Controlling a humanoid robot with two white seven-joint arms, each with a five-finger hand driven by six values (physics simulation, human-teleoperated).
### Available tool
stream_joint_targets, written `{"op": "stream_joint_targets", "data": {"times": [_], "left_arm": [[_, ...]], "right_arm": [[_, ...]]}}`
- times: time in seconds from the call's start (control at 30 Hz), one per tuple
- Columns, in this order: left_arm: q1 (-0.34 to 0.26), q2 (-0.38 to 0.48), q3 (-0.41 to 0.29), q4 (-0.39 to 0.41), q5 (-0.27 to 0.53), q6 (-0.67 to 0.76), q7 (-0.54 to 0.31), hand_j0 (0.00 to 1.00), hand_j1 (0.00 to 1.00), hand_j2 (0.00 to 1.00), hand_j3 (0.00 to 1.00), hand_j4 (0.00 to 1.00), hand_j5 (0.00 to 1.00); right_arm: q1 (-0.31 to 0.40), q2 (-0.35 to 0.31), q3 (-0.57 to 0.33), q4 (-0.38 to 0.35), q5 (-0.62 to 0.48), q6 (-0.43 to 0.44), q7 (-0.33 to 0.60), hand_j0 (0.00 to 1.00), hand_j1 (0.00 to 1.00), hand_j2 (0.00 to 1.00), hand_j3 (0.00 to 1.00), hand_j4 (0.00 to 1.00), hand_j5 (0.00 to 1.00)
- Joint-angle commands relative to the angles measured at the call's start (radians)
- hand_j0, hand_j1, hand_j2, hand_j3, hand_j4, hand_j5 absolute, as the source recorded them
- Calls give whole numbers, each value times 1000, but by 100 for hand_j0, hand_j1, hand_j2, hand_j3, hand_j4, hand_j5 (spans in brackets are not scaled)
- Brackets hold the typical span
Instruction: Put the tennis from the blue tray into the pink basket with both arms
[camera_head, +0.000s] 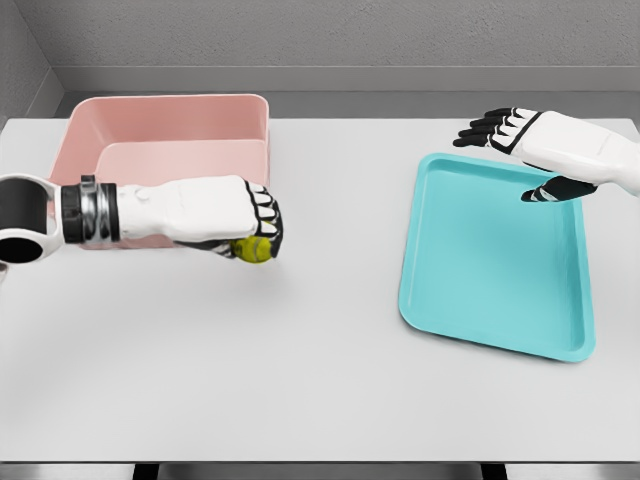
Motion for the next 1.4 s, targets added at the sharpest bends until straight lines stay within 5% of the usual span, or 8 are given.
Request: {"op": "stream_joint_targets", "data": {"times": [0.0, 0.63, 1.03, 1.1, 1.27, 1.37], "left_arm": [[0, 10, 25, 7, 12, 2, 1, 50, 50, 50, 50, 50, 50], [-83, 13, 40, 152, 48, 2, 1, 50, 50, 50, 50, 50, 50], [-100, -21, 79, 384, 41, 2, 2, 50, 50, 50, 50, 50, 50], [-98, -33, 103, 390, 35, 2, 10, 100, 100, 100, 100, 100, 100], [-86, -30, 148, 373, 45, 2, 10, 100, 100, 100, 100, 100, 100], [-63, -16, 146, 290, 51, 2, 10, 100, 100, 100, 100, 100, 100]], "right_arm": [[0, -1, -1, -1, -6, 1, -1, 100, 100, 100, 100, 100, 100], [0, -3, -1, -2, -6, 1, -1, 100, 100, 100, 100, 100, 100], [0, -3, -1, -2, -6, 1, -1, 100, 100, 100, 100, 100, 100], [0, -3, -1, -2, -6, 1, -1, 100, 100, 100, 100, 100, 100], [0, -6, -1, -4, -6, 1, -2, 100, 100, 100, 100, 100, 100], [0, -9, -1, -5, -6, 1, -4, 100, 100, 100, 100, 100, 100]]}}
